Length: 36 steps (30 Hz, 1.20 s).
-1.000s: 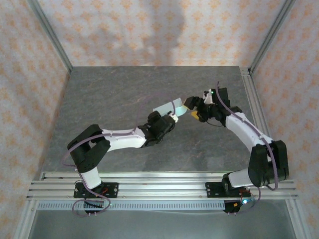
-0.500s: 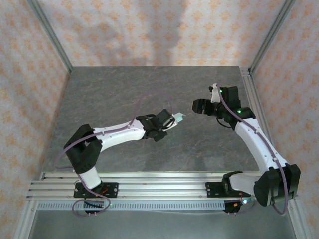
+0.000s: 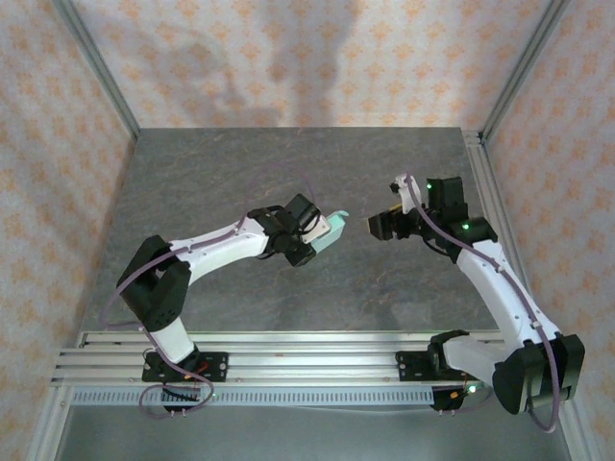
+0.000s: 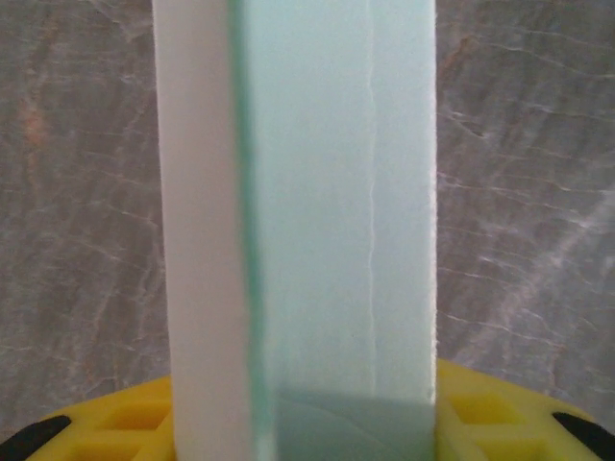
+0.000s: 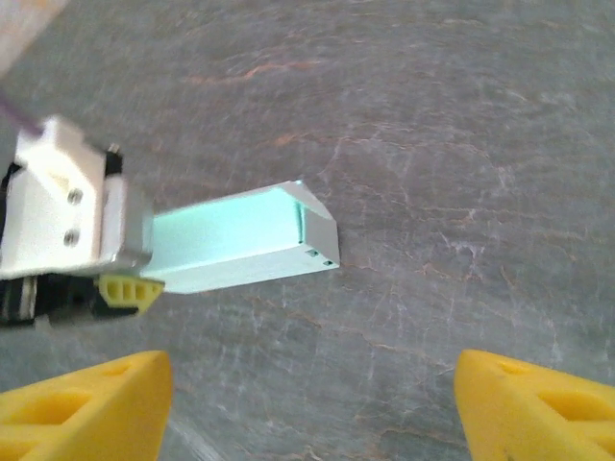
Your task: Fold the paper box
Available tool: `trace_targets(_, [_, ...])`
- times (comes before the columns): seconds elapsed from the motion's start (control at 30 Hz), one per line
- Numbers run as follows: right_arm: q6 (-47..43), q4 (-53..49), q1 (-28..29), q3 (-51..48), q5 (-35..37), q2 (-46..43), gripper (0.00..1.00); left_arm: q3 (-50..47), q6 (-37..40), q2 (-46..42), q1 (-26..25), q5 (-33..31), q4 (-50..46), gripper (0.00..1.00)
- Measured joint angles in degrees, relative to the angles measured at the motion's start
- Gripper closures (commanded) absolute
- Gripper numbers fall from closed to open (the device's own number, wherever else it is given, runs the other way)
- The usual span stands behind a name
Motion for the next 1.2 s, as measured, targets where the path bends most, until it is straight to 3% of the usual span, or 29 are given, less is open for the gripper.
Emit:
trace_targets(0.23, [-13.97,-0.76,2.91,1.14,-0.76,3.74,0.42,0.46,1.33,-0.02,2.03,7.52,-2.71,0.55])
trace_targets(0.47, [-23.74,-3.37,7.02,7.91,1.25,15.43,0.48,0.46,1.73,-0.02,2.6,8.94,-2.8,0.55])
trace_targets(0.67, [-27.93,-4.07,8.31,11.13,2.1,21.03,0.61,0.46,1.73,-0.02,2.6,8.94,-2.82,0.54])
trace_targets(1.2, [-30.93,-4.72,8.81,16.46,2.29,28.85,0.65,0.9,1.73,0.22,2.6,8.94,-3.5,0.55])
